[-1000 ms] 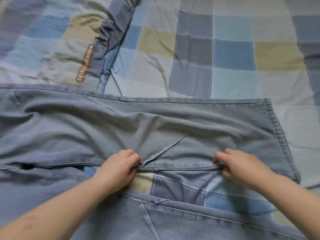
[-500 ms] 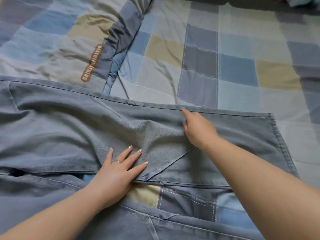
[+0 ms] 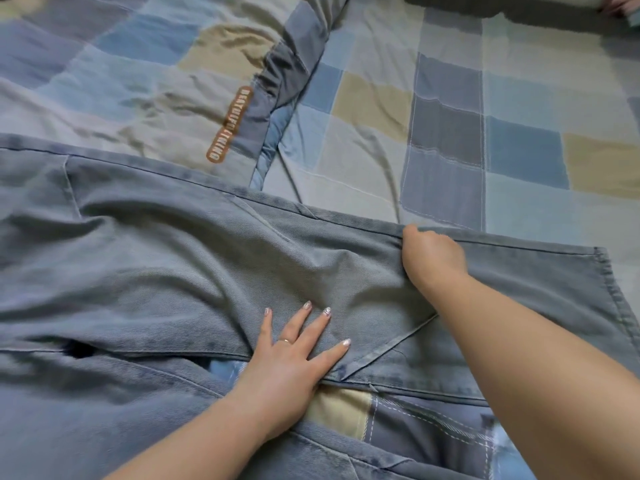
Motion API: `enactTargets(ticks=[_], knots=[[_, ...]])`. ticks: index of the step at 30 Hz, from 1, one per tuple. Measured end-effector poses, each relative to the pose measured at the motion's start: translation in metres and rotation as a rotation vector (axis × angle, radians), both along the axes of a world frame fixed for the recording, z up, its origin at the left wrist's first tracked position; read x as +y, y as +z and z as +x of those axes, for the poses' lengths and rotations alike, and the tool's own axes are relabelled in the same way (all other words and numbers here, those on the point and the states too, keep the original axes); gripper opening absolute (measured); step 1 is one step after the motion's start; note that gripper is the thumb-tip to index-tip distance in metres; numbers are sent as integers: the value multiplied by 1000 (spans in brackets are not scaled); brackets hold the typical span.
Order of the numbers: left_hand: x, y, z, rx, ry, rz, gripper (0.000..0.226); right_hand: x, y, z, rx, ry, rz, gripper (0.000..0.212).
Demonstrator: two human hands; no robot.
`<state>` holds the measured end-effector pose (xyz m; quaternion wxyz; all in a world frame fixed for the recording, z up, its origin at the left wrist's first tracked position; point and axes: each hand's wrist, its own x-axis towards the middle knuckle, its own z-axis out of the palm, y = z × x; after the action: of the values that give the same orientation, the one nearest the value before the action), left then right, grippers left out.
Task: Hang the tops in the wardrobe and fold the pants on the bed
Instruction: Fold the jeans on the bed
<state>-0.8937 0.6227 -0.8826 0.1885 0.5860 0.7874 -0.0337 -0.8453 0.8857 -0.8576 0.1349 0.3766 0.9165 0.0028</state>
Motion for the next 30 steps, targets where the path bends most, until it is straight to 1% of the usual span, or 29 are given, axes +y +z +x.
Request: enactTargets(ticks=[3,5,7,9,11,13,14,15,17,20,22,24,26,27,28,29,30], knots=[[-1,-2,1,-10,-18,-1,68,7,6,-7,-14,-24,5,24],[-1,-2,1,-36,-20,16,68,17,12,-11,63,-119,9,21],[-2,-3,-2,-34,-35,-13,67,16,11,-16,119,-234,-22,22],[-3,-1,-1,-33,-41,-33,66,-6,5,-16,140,-250,-56,28],[-2,6,0,-48,-31,-40,60,-39,-5,-16,232,-166,-94,44],[-2,17,-8,3,-74,-15,65,-74,-15,-19,267,-28,-176,63],[-5,25,-17,50,-38,-15,71,-87,-21,-20,243,48,-188,69],[-9,30,-29,86,46,-2,75,-95,-26,-20,201,109,-181,72],[-20,29,-54,163,177,-15,80,-91,-34,-7,106,148,-121,75],[-32,21,-65,158,231,-36,77,-62,-42,25,39,58,-41,81],[-34,15,-64,137,292,-90,82,-48,-40,38,13,-57,-81,83],[-39,12,-60,166,337,-70,86,-45,-34,47,-20,-183,-109,83],[-52,21,-61,165,299,-38,91,-49,-23,53,-24,-274,-131,80],[-58,28,-62,152,264,1,95,-55,-16,58,16,-243,-126,77],[-66,34,-65,143,236,58,96,-65,-9,63,99,-125,-107,74],[-75,41,-69,154,222,114,92,-82,-3,68,204,68,-100,69],[-80,46,-72,162,232,147,83,-99,-1,75,299,274,-100,65]])
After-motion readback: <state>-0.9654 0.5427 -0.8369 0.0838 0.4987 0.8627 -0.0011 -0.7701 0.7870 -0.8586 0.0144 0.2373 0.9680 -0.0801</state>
